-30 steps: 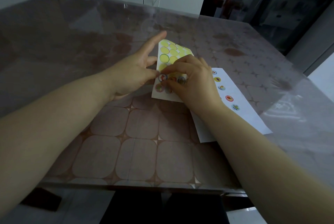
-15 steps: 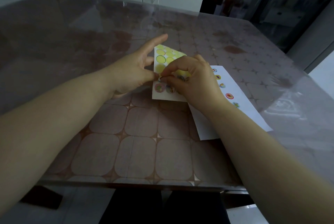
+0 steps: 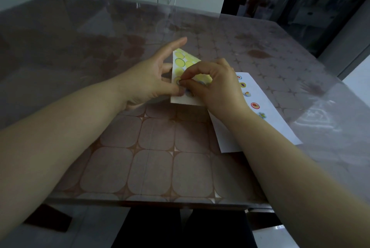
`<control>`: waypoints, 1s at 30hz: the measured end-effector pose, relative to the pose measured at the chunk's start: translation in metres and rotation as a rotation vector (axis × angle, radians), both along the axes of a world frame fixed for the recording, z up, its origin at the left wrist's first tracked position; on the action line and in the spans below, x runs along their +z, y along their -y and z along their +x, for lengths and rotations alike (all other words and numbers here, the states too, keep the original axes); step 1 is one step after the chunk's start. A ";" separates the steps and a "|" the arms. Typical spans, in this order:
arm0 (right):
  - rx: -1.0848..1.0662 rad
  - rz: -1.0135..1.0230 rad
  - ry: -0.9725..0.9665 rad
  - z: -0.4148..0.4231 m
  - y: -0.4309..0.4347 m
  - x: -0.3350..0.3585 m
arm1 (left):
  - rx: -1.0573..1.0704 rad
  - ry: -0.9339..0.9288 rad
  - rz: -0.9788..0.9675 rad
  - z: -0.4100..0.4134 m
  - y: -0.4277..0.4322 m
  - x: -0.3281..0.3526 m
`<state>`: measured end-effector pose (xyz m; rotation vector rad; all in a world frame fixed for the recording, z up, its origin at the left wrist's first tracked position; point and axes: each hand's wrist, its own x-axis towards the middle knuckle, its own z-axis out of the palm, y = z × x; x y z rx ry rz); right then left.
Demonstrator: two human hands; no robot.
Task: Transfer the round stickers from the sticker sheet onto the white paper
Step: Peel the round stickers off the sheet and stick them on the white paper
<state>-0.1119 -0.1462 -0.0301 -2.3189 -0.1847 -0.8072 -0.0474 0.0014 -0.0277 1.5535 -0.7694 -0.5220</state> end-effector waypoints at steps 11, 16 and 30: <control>-0.023 0.083 -0.091 0.002 0.003 0.003 | 0.029 0.018 0.107 -0.003 0.005 -0.003; -0.002 0.136 -0.330 -0.021 0.024 0.038 | 0.086 0.058 0.136 0.006 -0.004 -0.003; -0.025 0.033 -0.849 -0.067 0.056 0.034 | 0.214 -0.012 -0.034 0.008 -0.006 0.003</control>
